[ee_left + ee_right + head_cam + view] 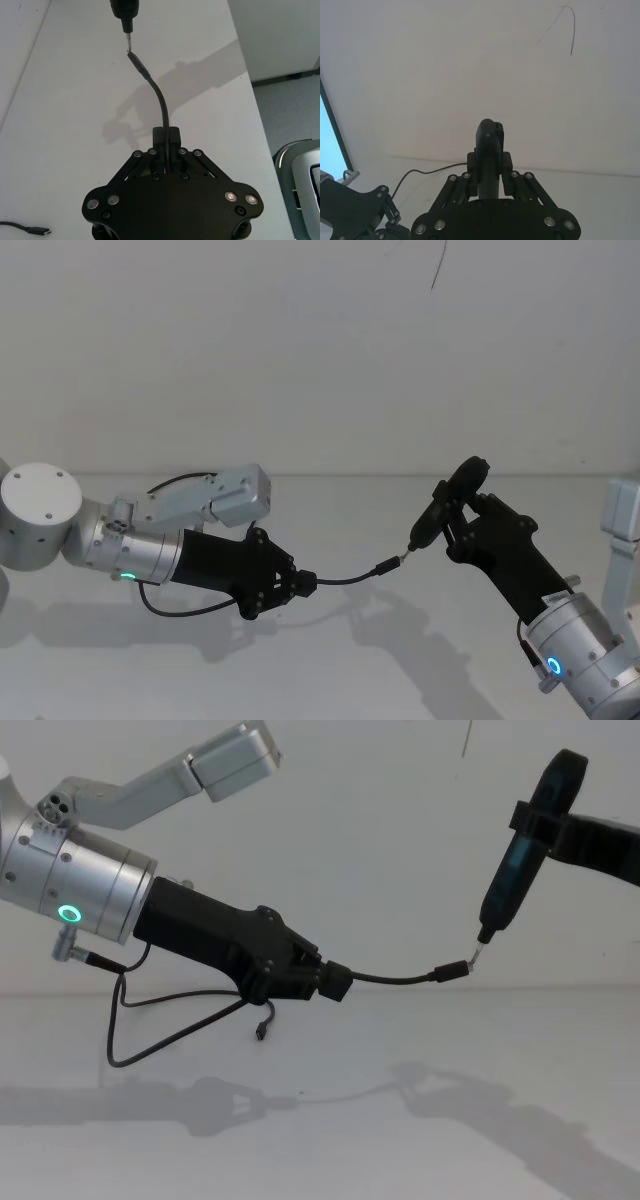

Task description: Pick up the data cable with the one hand.

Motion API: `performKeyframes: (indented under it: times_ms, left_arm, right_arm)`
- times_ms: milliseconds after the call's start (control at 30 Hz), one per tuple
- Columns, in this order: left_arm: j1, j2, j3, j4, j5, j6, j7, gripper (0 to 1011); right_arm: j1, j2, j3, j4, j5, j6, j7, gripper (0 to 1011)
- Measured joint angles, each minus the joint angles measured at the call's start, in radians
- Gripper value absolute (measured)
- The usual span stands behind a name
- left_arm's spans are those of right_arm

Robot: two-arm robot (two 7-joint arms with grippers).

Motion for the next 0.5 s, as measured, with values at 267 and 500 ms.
performKeyframes:
  times_ms: [267,500]
  left_arm:
    - [0.000,0.000,0.000,0.000,0.000,0.000,0.000,65]
    - [0.000,0.000,0.000,0.000,0.000,0.000,0.000,65]
  right_arm:
    - [0.005,0.000,-0.003,0.005,0.001,-0.001,0.003,263]
    - [0.007,0.001,-0.004,0.008,0.001,-0.002,0.005,263]
